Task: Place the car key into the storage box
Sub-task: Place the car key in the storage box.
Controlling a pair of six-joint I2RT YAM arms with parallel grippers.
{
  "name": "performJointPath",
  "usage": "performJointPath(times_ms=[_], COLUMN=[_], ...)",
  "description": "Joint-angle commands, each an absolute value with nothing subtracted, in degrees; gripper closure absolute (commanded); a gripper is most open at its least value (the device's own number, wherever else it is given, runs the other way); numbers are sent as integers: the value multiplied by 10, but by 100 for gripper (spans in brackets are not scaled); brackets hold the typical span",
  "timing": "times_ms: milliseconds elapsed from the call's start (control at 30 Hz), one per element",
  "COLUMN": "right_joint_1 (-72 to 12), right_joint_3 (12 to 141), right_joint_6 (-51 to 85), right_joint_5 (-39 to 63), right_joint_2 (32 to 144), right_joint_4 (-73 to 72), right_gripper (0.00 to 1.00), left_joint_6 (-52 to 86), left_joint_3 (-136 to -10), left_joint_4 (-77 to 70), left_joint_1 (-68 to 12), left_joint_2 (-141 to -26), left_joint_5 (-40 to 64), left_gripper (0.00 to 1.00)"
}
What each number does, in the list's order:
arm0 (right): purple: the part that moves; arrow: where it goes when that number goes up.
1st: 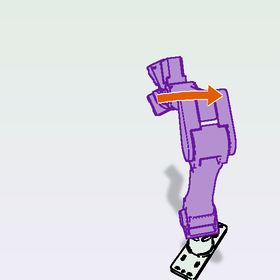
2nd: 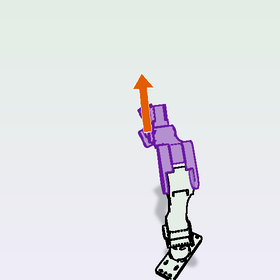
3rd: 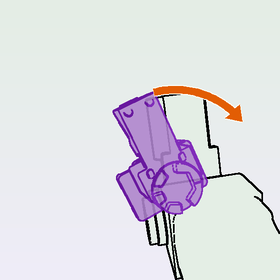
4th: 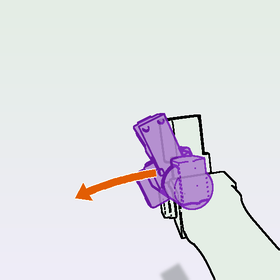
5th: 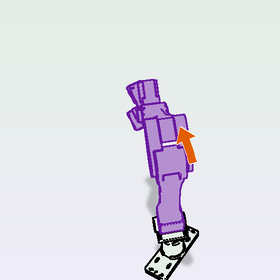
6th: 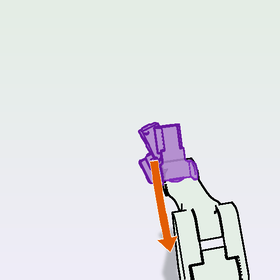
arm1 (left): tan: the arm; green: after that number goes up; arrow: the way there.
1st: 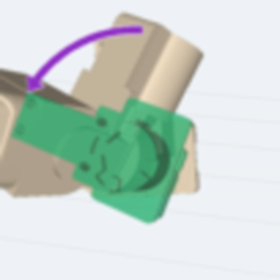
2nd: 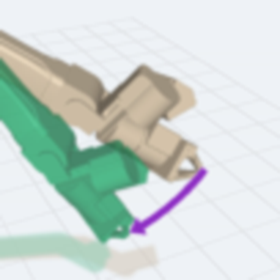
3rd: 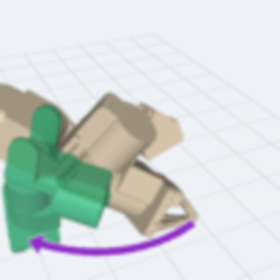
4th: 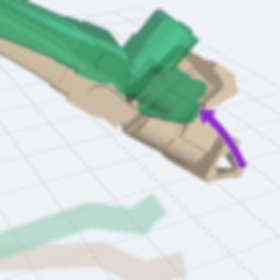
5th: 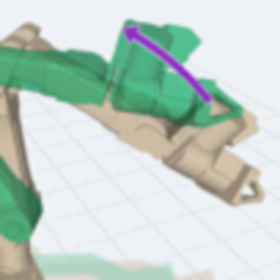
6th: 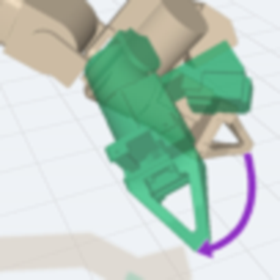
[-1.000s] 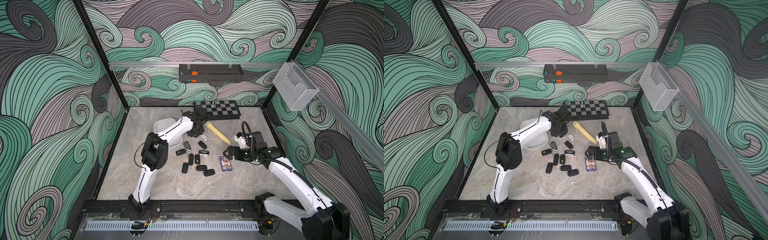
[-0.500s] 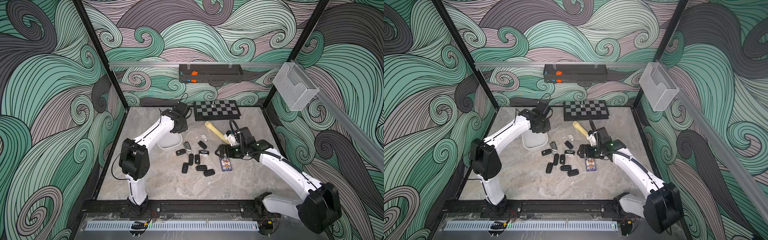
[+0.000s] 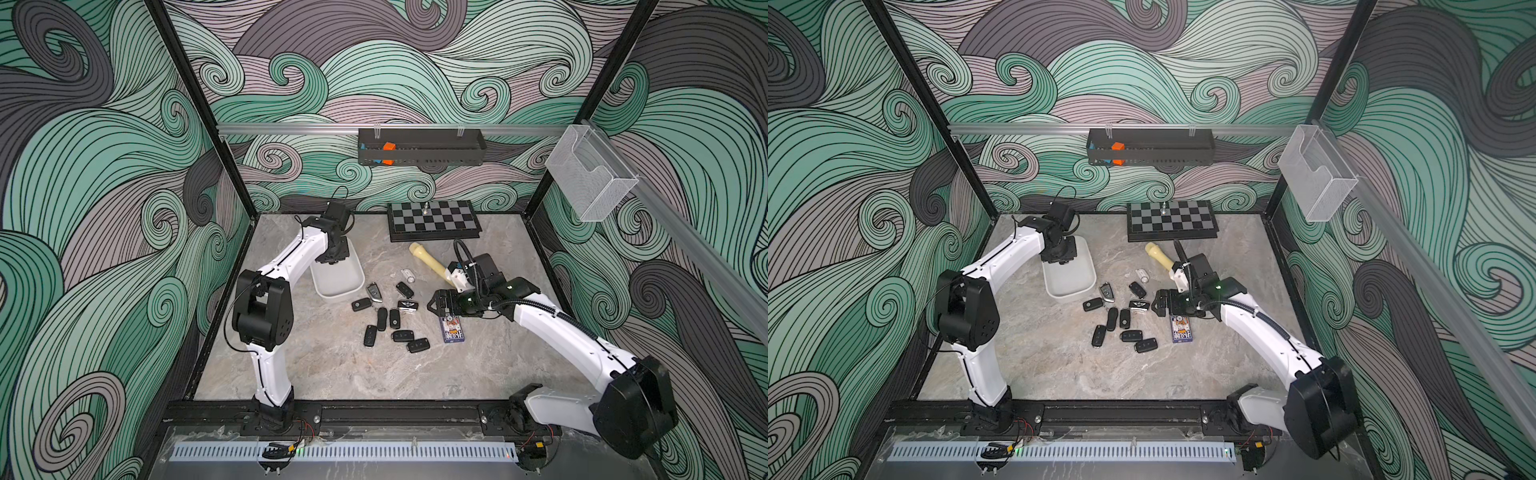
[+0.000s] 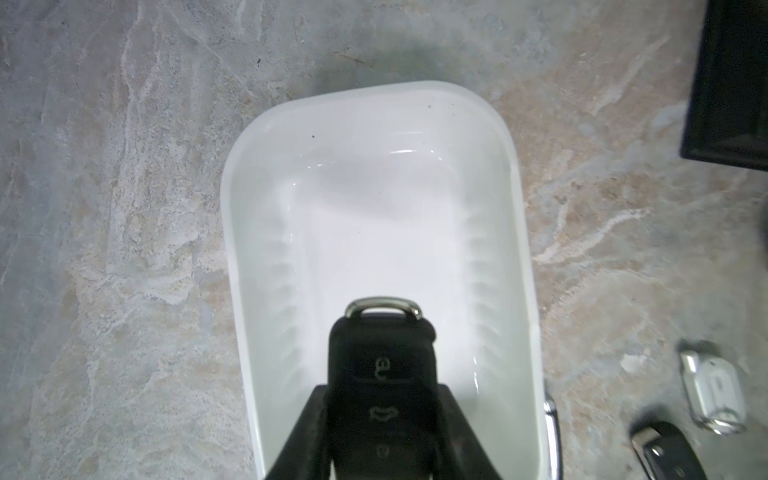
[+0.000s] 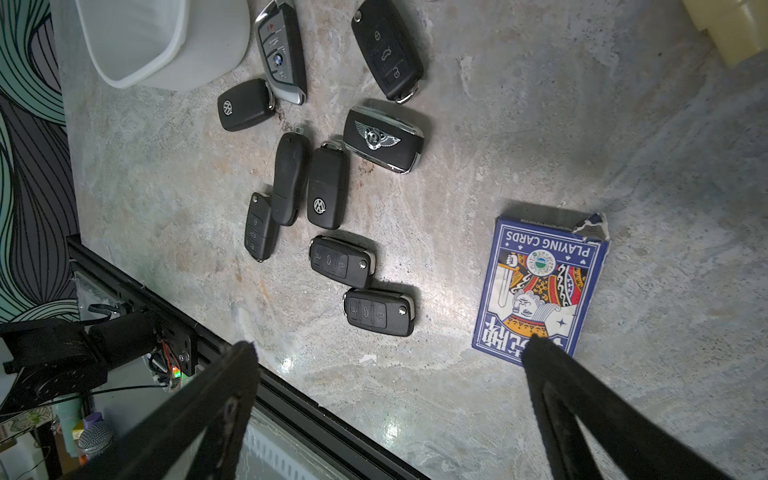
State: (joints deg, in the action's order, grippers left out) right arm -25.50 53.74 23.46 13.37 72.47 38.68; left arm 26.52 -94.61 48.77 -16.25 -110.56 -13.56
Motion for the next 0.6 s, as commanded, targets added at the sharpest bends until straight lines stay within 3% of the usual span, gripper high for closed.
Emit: performJointPath(times_ms=[0, 567], right_joint_1=[-259, -258], right_joint_3=[543, 553], right_joint_6=[241, 239], right_joint_5=[127, 131], right_joint_2=[724, 765], right_joint_4=[383, 384], right_gripper=[1, 1], left_joint_6=[243, 210], left_joint_3=[-970, -1013], left_joint_4=[488, 475], left_joint_1=[-135, -81], left_joint_2=[-1147, -1244], left_joint_5=[-127, -96], left_gripper=[73, 71])
